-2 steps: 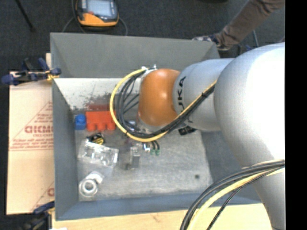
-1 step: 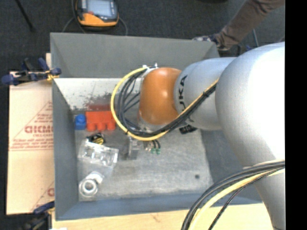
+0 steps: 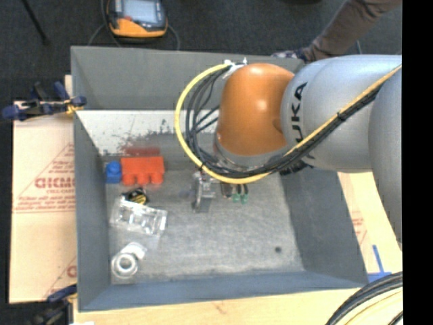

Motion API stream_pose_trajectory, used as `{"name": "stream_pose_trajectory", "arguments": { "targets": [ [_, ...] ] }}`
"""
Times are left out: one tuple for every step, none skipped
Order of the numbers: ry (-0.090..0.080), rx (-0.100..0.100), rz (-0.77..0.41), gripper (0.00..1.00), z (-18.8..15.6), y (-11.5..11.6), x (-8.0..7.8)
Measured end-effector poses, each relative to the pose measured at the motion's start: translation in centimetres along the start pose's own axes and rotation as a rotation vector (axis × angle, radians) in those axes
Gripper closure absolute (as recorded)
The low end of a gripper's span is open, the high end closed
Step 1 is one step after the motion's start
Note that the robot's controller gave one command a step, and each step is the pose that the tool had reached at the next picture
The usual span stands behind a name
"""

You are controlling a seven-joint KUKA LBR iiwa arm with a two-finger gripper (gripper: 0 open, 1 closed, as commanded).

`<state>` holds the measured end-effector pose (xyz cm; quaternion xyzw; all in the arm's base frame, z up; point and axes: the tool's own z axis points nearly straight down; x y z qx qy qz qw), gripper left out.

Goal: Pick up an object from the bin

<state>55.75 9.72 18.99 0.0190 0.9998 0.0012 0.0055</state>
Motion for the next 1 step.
{"name": "stream_pose_trajectory", "arguments": {
  "targets": [
    [0.002,0.0,-0.466,1.0,-4.42,2.9,-1.36]
  ]
}}
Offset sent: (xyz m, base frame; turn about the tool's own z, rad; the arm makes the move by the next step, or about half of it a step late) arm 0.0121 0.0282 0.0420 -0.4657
